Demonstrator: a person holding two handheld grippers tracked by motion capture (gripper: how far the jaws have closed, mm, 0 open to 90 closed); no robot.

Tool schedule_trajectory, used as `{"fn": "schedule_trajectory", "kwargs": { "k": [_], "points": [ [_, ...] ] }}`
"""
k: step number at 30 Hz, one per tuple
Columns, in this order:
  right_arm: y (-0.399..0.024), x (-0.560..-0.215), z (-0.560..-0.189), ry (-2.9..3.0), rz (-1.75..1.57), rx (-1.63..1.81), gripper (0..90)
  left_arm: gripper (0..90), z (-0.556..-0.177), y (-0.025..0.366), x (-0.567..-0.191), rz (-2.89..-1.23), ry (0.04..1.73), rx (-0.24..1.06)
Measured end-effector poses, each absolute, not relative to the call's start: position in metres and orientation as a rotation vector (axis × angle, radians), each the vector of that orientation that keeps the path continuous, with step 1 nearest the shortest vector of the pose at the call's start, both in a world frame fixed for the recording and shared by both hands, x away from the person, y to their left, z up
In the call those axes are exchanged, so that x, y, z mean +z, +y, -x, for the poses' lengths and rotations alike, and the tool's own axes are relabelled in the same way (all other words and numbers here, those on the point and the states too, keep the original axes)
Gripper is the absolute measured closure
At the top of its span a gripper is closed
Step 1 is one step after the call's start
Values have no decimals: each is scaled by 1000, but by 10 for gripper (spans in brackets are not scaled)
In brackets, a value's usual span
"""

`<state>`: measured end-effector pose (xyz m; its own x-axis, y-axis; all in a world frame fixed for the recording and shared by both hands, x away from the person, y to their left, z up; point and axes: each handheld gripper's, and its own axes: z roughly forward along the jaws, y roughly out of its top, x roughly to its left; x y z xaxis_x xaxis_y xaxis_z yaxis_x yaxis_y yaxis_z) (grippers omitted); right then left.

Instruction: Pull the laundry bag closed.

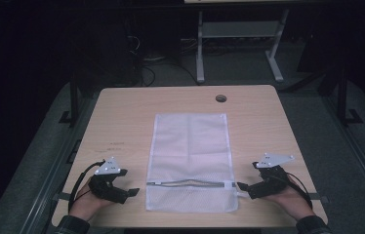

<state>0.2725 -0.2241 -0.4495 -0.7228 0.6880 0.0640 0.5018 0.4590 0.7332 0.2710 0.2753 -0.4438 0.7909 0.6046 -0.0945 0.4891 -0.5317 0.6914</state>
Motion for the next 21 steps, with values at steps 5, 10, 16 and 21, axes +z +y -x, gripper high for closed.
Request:
{"fn": "schedule_trajectory", "kwargs": {
  "k": [5,10,16,21],
  "points": [
    [-221,-448,-271,2488,-999,1117,55,127,-270,274,-441,-2231,808,196],
    [-215,-445,-270,2507,-970,1128,57,128,-269,272,-440,-2237,798,197],
    [-207,-441,-268,2531,-932,1145,63,129,-269,270,-439,-2239,792,188],
    [-198,-438,-265,2556,-896,1162,72,130,-268,268,-439,-2248,783,184]
  ]
}}
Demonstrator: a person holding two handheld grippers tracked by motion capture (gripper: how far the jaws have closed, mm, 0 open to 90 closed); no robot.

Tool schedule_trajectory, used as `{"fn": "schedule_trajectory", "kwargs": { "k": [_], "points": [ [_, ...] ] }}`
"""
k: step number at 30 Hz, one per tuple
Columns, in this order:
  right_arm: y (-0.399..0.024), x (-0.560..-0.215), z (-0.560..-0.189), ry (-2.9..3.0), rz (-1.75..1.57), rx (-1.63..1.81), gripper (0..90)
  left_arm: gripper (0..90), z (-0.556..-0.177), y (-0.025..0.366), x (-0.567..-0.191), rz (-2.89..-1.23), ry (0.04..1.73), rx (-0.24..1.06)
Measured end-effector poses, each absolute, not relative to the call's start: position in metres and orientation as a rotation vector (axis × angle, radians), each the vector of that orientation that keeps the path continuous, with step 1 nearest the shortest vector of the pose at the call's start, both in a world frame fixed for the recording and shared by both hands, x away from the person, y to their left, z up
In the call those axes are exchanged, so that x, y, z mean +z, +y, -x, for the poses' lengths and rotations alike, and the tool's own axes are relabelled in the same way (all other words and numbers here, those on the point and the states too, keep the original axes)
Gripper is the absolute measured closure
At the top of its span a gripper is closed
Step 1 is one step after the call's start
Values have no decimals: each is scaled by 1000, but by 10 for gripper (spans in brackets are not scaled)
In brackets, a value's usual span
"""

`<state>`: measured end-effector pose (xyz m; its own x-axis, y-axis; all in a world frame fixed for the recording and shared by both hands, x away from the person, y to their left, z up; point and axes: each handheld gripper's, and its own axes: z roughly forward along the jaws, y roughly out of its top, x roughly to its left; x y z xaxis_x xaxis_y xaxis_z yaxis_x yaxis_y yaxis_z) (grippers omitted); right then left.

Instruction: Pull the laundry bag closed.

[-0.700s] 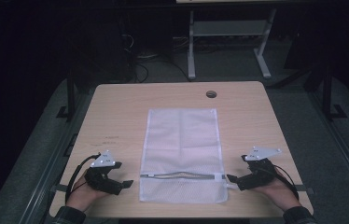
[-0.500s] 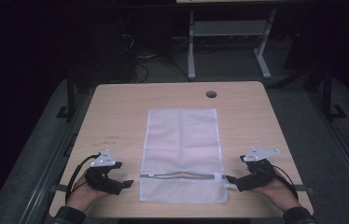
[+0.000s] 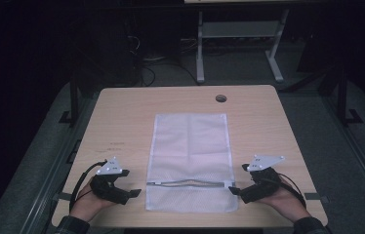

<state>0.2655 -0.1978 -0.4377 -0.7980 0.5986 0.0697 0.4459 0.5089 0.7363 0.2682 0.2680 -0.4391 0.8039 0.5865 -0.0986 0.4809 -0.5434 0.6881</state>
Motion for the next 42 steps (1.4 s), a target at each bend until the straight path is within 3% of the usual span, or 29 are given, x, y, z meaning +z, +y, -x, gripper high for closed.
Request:
{"fn": "schedule_trajectory", "kwargs": {
  "k": [42],
  "points": [
    [-113,-431,-276,2726,-665,1281,270,135,-267,265,-438,-2251,755,154]
  ]
}}
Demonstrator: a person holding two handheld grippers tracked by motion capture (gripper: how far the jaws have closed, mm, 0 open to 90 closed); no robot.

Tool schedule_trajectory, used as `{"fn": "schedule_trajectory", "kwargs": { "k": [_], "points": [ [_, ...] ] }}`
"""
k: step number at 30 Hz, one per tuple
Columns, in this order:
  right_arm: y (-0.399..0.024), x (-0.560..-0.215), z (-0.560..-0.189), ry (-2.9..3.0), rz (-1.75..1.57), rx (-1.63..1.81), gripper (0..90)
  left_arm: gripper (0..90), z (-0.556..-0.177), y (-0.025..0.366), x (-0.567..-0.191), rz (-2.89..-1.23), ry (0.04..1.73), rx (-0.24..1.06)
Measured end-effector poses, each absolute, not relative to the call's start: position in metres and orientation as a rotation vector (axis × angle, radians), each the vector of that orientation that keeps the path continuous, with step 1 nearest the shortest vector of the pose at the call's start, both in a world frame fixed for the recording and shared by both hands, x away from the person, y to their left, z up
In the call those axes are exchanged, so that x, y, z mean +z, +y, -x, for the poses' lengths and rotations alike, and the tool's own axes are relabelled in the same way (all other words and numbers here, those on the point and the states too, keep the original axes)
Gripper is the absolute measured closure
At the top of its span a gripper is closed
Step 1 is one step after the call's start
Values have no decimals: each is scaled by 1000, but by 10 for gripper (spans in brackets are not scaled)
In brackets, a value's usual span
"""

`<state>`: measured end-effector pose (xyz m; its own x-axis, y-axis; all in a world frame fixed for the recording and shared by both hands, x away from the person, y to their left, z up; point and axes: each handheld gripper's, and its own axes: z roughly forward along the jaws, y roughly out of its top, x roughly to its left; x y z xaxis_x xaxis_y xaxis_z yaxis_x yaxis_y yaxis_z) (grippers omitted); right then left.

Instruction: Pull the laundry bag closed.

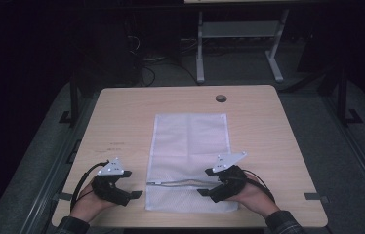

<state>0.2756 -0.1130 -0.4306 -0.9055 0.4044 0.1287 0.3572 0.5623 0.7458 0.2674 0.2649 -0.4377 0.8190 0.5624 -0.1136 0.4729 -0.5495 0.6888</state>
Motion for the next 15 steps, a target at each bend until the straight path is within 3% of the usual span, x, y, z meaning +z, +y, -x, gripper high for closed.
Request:
{"fn": "schedule_trajectory", "kwargs": {
  "k": [15],
  "points": [
    [-80,-430,-284,2767,-561,1328,452,136,-268,265,-438,-2251,753,146]
  ]
}}
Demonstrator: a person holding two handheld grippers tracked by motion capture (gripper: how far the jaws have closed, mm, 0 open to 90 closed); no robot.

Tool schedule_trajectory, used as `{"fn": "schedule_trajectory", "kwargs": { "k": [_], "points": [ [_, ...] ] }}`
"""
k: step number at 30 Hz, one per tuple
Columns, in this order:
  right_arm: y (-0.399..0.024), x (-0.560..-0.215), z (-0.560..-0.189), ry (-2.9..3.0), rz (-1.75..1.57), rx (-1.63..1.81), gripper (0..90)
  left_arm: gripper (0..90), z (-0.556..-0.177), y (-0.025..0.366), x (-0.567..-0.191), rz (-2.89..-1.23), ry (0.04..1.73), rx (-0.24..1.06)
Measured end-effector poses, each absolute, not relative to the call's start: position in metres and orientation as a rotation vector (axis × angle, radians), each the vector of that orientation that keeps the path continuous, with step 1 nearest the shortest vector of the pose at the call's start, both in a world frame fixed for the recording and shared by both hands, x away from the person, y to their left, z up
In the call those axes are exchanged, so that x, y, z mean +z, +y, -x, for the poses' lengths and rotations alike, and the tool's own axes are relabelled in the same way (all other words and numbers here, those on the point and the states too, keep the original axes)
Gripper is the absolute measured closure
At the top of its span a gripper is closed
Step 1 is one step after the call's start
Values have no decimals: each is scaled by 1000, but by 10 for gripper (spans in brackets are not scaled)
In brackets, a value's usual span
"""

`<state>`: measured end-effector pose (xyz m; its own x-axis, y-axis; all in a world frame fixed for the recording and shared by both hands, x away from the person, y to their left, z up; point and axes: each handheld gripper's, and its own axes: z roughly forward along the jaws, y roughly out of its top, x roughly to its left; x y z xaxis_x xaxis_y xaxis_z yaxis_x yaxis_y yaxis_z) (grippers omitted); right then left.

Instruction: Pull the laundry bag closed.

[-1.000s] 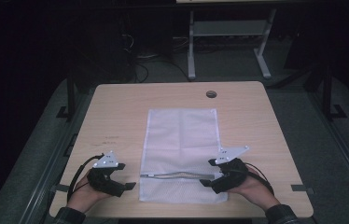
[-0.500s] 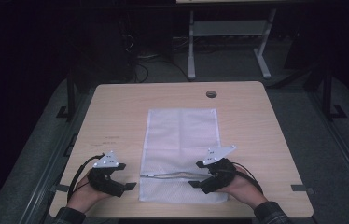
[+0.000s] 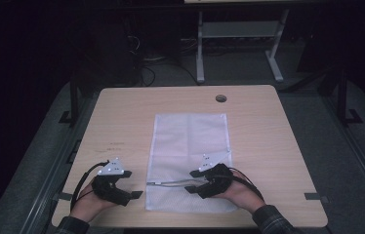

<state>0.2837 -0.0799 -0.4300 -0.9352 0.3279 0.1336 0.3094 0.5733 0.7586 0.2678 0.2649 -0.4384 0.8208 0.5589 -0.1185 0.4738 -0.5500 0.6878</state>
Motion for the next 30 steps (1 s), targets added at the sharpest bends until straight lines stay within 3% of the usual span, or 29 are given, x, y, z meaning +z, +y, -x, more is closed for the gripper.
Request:
{"fn": "schedule_trajectory", "kwargs": {
  "k": [12,30],
  "points": [
    [-51,-430,-294,2787,-489,1349,596,136,-268,265,-438,-2251,751,146],
    [-13,-438,-313,2815,-438,1365,665,136,-268,263,-438,-2250,743,142]
  ]
}}
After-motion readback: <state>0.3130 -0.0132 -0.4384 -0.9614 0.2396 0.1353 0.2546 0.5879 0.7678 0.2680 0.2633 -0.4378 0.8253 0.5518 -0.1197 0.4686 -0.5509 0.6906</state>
